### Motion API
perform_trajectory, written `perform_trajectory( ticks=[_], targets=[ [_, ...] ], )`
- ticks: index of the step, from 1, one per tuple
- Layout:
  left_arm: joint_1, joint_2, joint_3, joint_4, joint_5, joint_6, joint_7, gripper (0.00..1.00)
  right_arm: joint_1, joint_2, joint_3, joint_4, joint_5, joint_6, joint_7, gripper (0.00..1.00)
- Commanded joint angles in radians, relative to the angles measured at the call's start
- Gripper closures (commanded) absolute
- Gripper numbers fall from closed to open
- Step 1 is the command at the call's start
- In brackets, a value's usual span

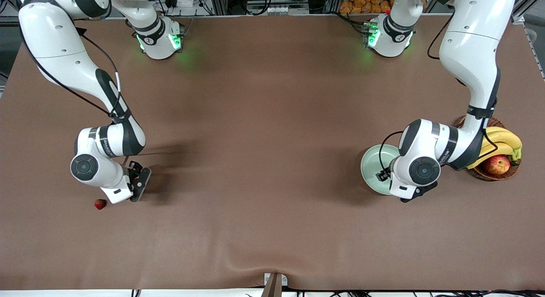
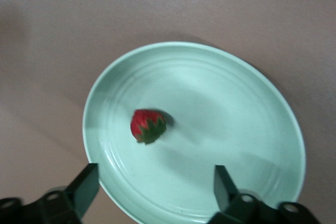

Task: Collect all strawberries into plate
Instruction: 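Grasp the second strawberry with the right gripper while the left gripper drops one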

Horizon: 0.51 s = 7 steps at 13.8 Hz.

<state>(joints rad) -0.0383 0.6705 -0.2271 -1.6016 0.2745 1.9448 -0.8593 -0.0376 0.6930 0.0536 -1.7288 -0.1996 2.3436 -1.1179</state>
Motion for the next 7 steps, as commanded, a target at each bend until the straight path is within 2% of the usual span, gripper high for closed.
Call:
perform_trajectory(
  ticks=[1,4,7],
  targets=[
    [-0.005,-0.008,-0.009,0.005,0.009,0.006,0.003,0.0,-0.021,-0.049,0.011,-0.063,-0.012,0.082,-0.105,1.0],
    [0.0,-0.022,-0.009,0.014,0.009,0.002,0.011,0.0,-0.009,-0.082,0.017,-0.048,-0.012,0.082,-0.131,1.0],
    [0.012,-0.055,-0.029,0.019,-0.006,-0.012,0.016,0.0,0.08,-0.113,0.018,-0.005,-0.009,0.082,-0.122,1.0]
  ],
)
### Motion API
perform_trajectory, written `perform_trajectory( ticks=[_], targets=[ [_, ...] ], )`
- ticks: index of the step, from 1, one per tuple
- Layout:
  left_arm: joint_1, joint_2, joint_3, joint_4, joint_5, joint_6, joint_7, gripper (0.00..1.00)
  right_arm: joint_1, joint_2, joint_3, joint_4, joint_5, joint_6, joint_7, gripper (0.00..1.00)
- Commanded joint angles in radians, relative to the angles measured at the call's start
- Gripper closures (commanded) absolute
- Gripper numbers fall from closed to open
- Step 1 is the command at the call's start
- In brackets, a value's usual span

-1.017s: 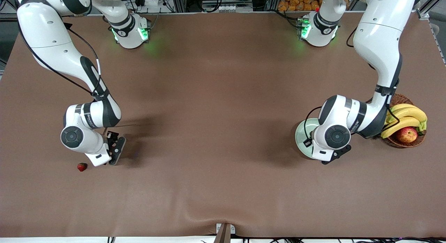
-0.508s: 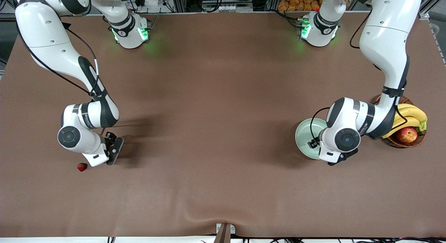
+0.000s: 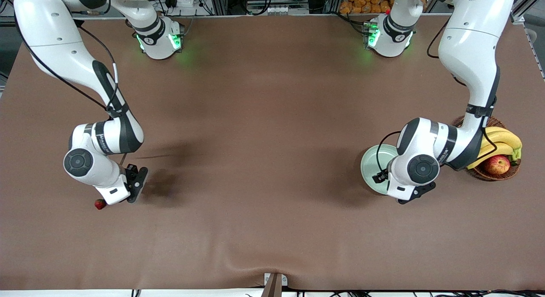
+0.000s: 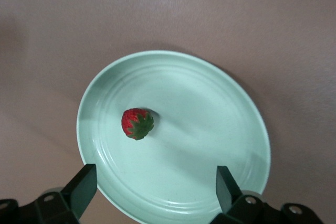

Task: Collect all strawberries into plate
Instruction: 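Grasp the second strawberry with the right gripper while the left gripper drops one, then carry the strawberry toward the left gripper, which comes to take it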

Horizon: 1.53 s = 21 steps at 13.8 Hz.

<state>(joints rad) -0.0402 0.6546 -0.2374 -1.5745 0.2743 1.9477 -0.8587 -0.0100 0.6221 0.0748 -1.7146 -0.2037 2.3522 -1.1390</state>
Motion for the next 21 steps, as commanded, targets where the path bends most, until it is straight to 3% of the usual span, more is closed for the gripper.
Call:
perform_trajectory(
  ticks=[1,6,12,21],
  targets=[
    [0.014,-0.041,-0.02,-0.009,-0.006,-0.019,0.015,0.0,0.089,-0.039,-0.001,0.007,0.004,0.075,-0.093,1.0],
    [0.005,-0.09,-0.023,-0.009,-0.007,-0.058,0.015,0.0,0.313,-0.001,-0.003,0.113,0.021,0.076,0.183,1.0],
    [0.014,-0.122,-0.057,-0.001,-0.017,-0.092,0.015,0.0,0.54,0.114,-0.003,0.243,0.018,0.082,0.58,1.0],
    [-0.021,-0.113,-0.063,-0.001,-0.072,-0.098,-0.008,0.0,0.696,0.275,0.0,0.435,0.042,0.081,0.995,1.0]
  ],
)
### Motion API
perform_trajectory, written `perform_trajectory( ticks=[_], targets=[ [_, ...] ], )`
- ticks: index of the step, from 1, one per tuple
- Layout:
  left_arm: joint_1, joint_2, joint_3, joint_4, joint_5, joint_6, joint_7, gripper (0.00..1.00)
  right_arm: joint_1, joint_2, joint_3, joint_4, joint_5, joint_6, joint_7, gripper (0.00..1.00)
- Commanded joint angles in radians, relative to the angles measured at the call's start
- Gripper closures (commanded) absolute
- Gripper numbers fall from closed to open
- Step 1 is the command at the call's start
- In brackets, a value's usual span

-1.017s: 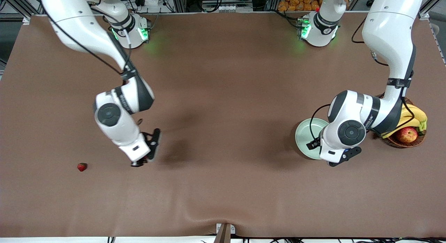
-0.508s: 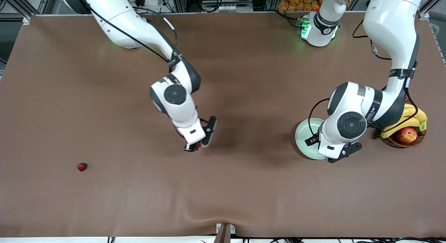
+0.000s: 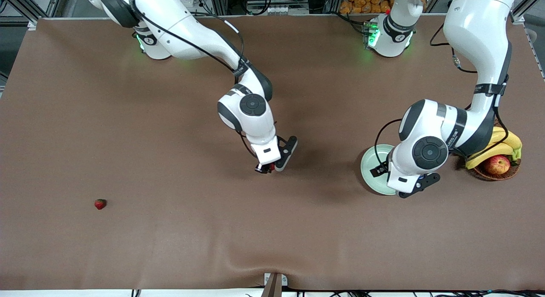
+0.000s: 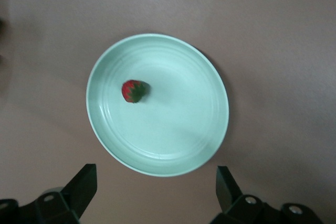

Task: Collect all strawberries into plate
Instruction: 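Carry the strawberry toward the left gripper, which comes to take it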

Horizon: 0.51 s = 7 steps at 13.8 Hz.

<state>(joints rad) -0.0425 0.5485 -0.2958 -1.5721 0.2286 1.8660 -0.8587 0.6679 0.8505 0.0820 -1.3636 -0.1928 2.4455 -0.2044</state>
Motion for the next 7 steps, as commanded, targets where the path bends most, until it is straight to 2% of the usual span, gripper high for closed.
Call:
perform_trajectory(
  ticks=[1,4,7],
  targets=[
    [-0.026,0.001,-0.005,-0.002,-0.034,-0.01,-0.028,0.0,0.025,0.048,-0.008,0.084,0.058,-0.007,0.075,1.0],
    [-0.074,0.043,-0.006,0.01,-0.04,0.005,-0.075,0.0,0.044,0.126,-0.011,0.141,0.069,0.027,0.178,1.0],
    [-0.111,0.093,-0.006,0.035,-0.067,0.018,-0.158,0.0,0.044,0.159,-0.011,0.143,0.072,0.07,0.243,1.0]
  ],
)
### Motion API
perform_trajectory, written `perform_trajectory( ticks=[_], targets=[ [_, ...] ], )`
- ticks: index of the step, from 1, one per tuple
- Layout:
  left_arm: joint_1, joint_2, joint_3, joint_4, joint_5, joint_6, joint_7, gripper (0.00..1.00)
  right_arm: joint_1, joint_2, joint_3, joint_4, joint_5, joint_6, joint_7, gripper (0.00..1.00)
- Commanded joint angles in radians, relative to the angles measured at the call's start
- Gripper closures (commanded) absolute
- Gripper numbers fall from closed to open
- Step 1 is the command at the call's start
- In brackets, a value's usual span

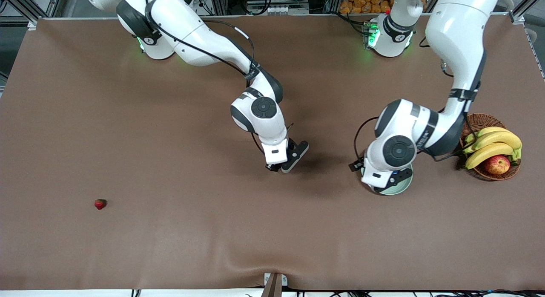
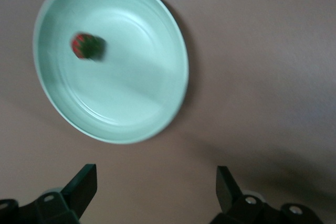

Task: Collect all strawberries into plate
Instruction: 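Carry the strawberry toward the left gripper, which comes to take it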

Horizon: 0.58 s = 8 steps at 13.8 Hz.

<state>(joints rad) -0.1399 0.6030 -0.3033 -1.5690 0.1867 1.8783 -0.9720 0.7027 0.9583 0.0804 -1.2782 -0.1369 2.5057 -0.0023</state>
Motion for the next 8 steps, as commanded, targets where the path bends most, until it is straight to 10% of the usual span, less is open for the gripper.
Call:
perform_trajectory(
  ticks=[1,2,3,8],
  targets=[
    [-0.02,0.041,0.001,0.033,-0.035,0.025,-0.063,0.0,0.009,0.053,-0.01,0.057,0.016,0.009,0.05,1.0],
    [-0.026,0.05,0.001,0.034,-0.048,0.036,-0.079,0.0,0.008,0.046,-0.01,0.057,0.016,-0.004,0.059,0.77],
    [-0.027,0.057,0.001,0.037,-0.068,0.045,-0.099,0.0,0.003,0.037,-0.01,0.056,0.017,-0.005,0.059,0.01],
    [-0.084,0.095,0.003,0.056,-0.145,0.154,-0.276,0.0,-0.006,-0.073,-0.01,0.045,0.023,-0.125,0.059,0.0]
  ],
)
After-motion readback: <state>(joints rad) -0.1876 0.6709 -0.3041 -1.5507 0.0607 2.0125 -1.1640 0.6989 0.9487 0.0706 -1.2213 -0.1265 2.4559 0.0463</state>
